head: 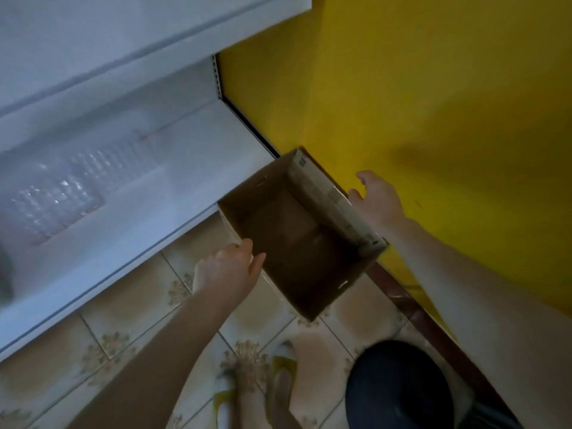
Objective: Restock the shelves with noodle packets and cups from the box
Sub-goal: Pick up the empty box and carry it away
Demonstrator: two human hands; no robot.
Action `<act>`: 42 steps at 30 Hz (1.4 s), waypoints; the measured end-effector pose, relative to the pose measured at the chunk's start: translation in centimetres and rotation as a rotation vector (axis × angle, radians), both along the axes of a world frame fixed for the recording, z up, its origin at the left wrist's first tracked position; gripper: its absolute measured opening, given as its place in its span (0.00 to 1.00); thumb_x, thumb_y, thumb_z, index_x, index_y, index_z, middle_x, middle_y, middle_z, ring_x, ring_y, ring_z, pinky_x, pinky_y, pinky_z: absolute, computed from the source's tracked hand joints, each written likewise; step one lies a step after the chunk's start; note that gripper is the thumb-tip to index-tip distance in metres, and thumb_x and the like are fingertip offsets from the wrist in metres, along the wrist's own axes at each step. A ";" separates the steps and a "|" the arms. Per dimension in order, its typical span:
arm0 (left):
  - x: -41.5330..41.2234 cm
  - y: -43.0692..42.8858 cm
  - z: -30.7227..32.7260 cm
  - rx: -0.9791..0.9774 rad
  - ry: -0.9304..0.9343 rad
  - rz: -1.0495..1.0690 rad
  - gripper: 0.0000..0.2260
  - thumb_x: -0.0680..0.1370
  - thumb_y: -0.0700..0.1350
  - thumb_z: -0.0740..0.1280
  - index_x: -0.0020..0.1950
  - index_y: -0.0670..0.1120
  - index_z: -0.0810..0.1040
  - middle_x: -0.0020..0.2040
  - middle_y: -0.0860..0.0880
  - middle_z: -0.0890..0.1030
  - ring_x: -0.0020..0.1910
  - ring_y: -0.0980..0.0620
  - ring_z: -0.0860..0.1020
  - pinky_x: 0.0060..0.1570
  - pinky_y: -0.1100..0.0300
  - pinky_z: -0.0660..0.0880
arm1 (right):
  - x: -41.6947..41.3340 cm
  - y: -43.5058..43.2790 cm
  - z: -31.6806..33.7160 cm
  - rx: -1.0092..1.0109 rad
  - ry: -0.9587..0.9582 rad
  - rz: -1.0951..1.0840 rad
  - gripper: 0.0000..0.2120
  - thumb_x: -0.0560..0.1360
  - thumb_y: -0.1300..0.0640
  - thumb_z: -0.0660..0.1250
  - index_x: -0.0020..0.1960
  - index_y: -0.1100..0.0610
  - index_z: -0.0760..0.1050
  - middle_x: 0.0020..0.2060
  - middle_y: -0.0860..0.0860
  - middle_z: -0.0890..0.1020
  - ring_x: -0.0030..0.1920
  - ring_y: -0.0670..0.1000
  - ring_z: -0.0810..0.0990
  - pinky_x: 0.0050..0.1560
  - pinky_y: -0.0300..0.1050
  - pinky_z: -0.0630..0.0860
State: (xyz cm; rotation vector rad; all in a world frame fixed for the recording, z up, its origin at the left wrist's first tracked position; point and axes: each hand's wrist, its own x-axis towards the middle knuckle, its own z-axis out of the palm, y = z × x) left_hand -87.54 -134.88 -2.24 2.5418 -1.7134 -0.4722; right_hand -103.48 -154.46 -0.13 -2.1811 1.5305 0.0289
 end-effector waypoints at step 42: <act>0.9 2.6 -13.1 -0.133 0.642 0.729 0.35 0.75 0.32 0.61 0.76 0.50 0.47 0.42 0.53 0.72 0.39 0.46 0.78 0.39 0.45 0.80 | -3.4 -0.3 -14.9 -0.077 0.090 -0.304 0.13 0.78 0.55 0.60 0.56 0.63 0.73 0.52 0.61 0.74 0.54 0.62 0.75 0.47 0.50 0.69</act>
